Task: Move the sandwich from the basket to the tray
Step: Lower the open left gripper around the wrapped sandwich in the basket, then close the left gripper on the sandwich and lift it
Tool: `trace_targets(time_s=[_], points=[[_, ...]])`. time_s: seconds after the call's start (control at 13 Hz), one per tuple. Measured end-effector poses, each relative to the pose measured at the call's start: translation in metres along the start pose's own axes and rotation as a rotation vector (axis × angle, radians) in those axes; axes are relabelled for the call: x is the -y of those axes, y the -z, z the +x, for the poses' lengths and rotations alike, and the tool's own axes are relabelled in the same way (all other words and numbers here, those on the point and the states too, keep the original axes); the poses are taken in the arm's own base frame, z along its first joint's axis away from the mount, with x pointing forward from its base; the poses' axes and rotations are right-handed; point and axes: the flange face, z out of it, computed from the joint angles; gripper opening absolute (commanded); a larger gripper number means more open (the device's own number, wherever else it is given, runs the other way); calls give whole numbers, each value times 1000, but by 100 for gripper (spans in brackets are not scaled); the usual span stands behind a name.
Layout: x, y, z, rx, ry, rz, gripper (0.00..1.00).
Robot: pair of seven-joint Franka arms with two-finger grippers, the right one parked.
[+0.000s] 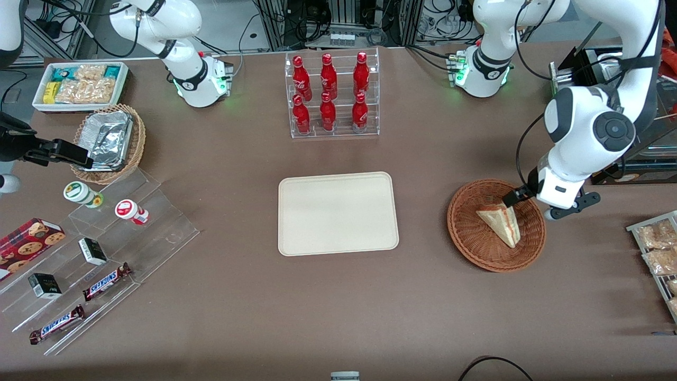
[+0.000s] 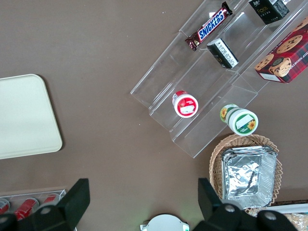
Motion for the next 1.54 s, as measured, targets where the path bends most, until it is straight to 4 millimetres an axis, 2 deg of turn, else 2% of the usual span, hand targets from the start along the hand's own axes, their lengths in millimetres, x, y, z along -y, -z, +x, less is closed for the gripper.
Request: trace_targets(time_s=[0.23, 0.69, 1.0, 1.08, 1.15, 1.23, 1.31, 1.54], points=[[-7, -23, 2, -7, 134, -10, 100], [-9, -50, 4, 8, 157, -2, 100], [-11, -83, 7, 8, 177, -8, 100], [-11, -89, 6, 15, 181, -3, 81], [-10, -93, 6, 20, 184, 1, 39], [-10, -94, 5, 23, 189, 3, 9], [-10, -95, 5, 27, 192, 7, 0], [-15, -91, -5, 72, 162, 49, 0]])
